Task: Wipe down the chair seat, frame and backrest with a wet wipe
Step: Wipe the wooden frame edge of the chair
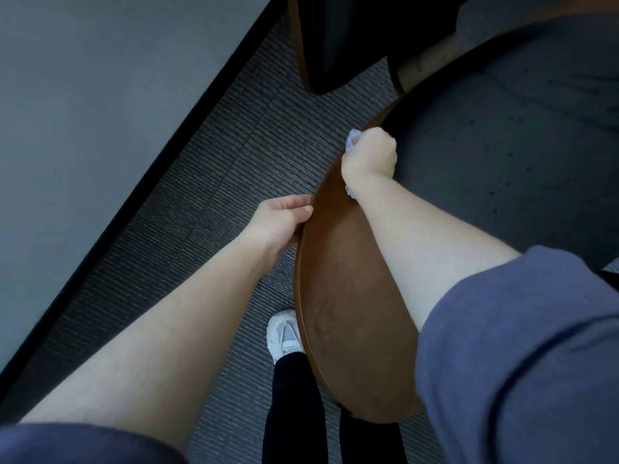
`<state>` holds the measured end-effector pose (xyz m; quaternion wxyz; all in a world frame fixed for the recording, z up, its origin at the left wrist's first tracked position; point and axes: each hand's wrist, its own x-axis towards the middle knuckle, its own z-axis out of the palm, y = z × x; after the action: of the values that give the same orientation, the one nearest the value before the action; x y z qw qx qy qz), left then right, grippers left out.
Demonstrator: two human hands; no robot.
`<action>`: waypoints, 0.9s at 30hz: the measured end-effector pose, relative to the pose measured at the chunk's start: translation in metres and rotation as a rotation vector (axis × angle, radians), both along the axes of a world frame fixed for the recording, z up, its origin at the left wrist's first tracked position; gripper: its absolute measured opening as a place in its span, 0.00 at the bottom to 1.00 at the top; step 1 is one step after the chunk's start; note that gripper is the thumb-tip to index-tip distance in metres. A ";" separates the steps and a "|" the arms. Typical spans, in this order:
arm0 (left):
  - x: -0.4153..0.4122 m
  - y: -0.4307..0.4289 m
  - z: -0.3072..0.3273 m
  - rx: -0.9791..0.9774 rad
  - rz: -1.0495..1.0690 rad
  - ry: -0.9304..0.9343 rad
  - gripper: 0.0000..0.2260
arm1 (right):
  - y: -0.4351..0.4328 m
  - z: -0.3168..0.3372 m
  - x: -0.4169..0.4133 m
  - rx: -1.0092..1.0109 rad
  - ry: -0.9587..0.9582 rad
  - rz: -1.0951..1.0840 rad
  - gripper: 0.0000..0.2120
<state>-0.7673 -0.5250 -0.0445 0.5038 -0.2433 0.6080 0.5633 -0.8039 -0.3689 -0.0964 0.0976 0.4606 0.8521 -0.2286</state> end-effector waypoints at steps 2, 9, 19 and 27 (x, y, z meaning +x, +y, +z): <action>-0.002 -0.001 -0.007 0.034 0.004 -0.002 0.16 | 0.009 -0.008 -0.012 -0.015 -0.001 -0.015 0.09; -0.003 -0.006 -0.018 0.173 0.089 -0.050 0.12 | 0.040 -0.006 -0.014 -0.169 -0.007 0.189 0.10; 0.001 -0.006 -0.019 0.174 0.103 -0.025 0.14 | 0.087 0.025 -0.020 -0.098 -0.423 0.967 0.23; 0.003 -0.002 -0.017 0.143 0.090 0.015 0.12 | 0.103 -0.010 -0.030 0.235 -0.267 0.903 0.15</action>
<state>-0.7648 -0.5273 -0.0613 0.4895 -0.2296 0.5584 0.6292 -0.8342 -0.2661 -0.1060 0.2430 0.0782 0.9669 -0.0043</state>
